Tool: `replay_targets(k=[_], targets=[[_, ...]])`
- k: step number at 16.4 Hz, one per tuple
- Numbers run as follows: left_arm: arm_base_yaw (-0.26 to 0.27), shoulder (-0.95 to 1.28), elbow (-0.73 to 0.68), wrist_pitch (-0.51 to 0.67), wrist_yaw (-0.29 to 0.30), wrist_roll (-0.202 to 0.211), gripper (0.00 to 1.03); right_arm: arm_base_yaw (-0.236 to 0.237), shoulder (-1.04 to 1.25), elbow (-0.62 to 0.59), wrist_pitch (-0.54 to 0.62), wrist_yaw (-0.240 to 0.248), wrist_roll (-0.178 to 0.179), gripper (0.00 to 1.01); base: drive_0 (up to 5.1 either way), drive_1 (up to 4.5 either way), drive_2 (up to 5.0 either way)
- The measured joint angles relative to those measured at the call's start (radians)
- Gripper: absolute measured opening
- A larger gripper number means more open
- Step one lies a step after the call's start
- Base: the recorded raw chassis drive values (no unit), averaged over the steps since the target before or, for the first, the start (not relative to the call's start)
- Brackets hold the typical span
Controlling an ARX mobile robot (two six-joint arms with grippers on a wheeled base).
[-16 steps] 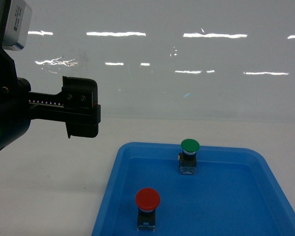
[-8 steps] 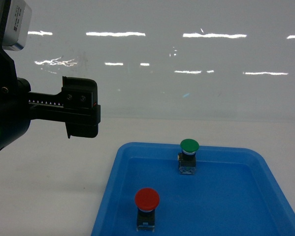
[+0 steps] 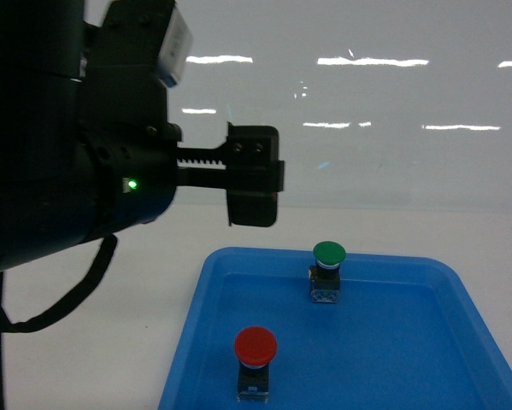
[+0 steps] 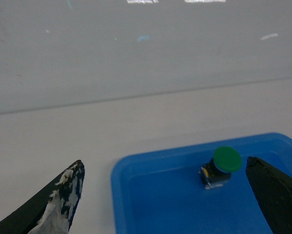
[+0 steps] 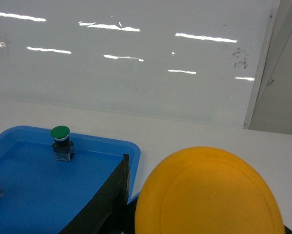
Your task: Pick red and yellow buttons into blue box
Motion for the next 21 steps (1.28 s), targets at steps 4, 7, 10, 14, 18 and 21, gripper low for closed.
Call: replay_targets(k=[4,7,10,14,18,21], targets=[[-0.089,0.111,0.117,-0.215,0.019,-0.021,0.98,0.0,0.0,0.0,0.0,0.0,0.0,0.39,0.0,0.0,0.0],[-0.138,0.134,0.118,-0.244,0.016,-0.038,0.98,0.0,0.0,0.0,0.0,0.0,0.0,0.39,0.0,0.0,0.0],[-0.172,0.215,0.102,-0.203,0.024,-0.046,0.98,0.0,0.0,0.0,0.0,0.0,0.0,0.39,0.0,0.0,0.0],[-0.193,0.316,0.083,-0.14,0.005,-0.042,0.98,0.0,0.0,0.0,0.0,0.0,0.0,0.39,0.0,0.0,0.0],[-0.187,0.385,0.084,-0.138,-0.01,-0.052,0.98,0.0,0.0,0.0,0.0,0.0,0.0,0.39,0.0,0.0,0.0],[-0.185,0.394,0.082,-0.122,-0.018,-0.069,0.98,0.0,0.0,0.0,0.0,0.0,0.0,0.39,0.0,0.0,0.0]])
